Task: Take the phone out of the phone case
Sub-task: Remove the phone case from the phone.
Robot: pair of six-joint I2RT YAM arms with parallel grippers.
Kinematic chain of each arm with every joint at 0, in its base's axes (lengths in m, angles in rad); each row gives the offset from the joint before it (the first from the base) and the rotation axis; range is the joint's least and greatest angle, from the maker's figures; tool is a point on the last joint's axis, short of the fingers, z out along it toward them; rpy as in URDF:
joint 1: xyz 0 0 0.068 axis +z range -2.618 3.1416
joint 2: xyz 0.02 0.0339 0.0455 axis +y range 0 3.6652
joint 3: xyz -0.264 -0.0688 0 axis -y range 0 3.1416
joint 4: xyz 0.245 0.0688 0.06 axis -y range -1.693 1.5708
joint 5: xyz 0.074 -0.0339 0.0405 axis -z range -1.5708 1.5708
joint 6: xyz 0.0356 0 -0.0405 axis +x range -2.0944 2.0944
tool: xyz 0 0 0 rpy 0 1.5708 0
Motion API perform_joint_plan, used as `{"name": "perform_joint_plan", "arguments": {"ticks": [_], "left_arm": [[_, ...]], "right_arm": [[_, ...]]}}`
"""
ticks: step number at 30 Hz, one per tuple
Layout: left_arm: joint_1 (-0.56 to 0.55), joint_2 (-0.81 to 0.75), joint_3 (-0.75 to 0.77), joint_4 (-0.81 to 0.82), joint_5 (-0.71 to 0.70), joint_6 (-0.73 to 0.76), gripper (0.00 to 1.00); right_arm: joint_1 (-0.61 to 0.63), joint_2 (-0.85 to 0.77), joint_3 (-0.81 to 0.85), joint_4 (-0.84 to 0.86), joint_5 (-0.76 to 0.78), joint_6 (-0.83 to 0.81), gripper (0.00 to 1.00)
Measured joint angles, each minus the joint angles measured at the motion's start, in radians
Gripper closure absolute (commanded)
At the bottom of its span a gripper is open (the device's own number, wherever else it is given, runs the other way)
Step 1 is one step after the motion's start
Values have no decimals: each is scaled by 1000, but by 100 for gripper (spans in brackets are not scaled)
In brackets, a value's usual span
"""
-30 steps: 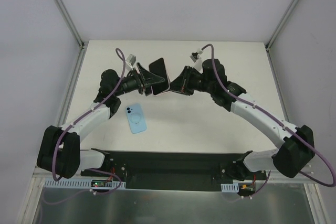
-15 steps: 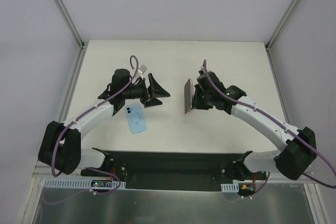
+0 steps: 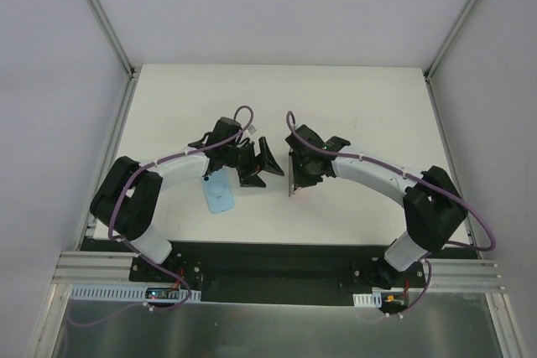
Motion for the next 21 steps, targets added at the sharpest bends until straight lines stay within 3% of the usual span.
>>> {"name": "perform_joint_plan", "arguments": {"ticks": [16,19,21], "left_arm": [[-17,43,23,-83,-80,86,32],[-29,43,32,-113,-112,110,35],[-35,45,41,-128,-126,121,42]], "right_arm": [[9,85,3,193,-172,1,99],[8,85,2,198,-178,-1,99],[7,85,1,198,-180,-2,99]]}}
